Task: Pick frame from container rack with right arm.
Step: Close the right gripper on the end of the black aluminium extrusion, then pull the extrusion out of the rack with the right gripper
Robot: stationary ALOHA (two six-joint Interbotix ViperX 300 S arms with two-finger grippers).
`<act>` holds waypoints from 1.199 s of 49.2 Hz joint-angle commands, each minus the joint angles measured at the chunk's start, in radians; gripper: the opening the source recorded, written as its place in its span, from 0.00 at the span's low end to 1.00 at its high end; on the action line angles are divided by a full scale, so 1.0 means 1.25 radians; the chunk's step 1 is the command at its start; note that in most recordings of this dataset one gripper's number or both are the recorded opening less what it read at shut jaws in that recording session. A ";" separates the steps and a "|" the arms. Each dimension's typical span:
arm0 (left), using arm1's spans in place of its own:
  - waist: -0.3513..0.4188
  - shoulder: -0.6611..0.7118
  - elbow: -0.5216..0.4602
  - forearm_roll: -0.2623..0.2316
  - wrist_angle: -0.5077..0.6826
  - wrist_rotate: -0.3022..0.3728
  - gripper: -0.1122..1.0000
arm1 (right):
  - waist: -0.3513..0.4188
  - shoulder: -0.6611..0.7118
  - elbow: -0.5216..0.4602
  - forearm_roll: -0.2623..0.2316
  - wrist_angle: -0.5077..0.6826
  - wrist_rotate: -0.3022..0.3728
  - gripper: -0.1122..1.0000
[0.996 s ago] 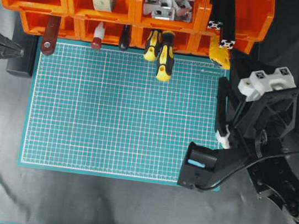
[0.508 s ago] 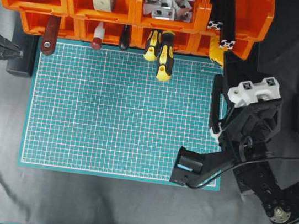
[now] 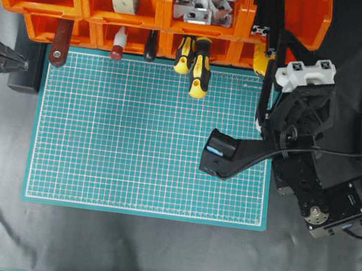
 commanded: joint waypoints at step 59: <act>0.001 -0.002 -0.011 0.002 -0.004 -0.005 0.10 | 0.000 -0.006 -0.061 -0.011 0.110 -0.007 0.32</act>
